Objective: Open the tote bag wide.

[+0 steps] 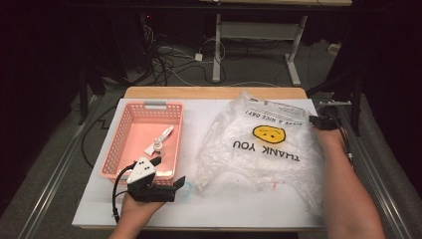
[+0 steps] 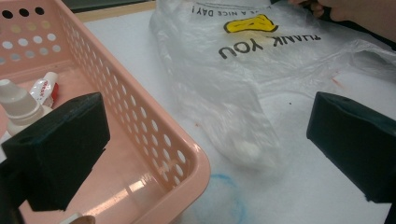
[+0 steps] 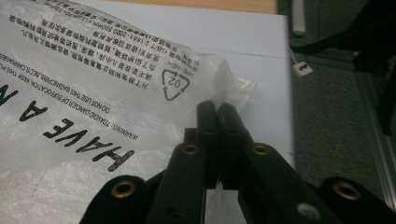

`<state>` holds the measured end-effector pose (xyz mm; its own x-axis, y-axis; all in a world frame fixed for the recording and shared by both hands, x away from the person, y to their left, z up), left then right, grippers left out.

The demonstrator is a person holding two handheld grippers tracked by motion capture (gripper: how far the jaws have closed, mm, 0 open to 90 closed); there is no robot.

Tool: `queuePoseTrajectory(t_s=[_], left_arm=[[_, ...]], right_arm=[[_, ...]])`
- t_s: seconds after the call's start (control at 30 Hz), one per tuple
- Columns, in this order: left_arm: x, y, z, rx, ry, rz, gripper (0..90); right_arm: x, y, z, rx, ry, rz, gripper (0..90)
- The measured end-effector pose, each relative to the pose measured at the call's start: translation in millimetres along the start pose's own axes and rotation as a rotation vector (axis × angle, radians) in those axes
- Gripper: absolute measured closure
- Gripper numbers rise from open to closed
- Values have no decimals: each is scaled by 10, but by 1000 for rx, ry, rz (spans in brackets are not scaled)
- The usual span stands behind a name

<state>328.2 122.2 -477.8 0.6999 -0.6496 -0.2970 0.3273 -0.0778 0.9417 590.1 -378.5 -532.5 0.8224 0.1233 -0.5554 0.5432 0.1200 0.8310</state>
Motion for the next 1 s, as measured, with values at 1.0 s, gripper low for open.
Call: queuePoseTrajectory(t_s=[1.0], left_arm=[[47,2,193,-11,-75,5,0]], right_arm=[[-2099,-796,-820,-59,198,195,559]])
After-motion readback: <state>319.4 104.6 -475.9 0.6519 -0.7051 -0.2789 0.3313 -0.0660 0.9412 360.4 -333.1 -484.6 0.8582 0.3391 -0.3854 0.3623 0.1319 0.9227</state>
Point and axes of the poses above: each handheld gripper's, and its own axes: x roughly forward along the jaws, y roughly out of its top, z roughly to its right, the point moved 9 cm from there along x, roughly forward along the jaws, and after that the axes turned 11 degrees about z, right-handed, at the moved point
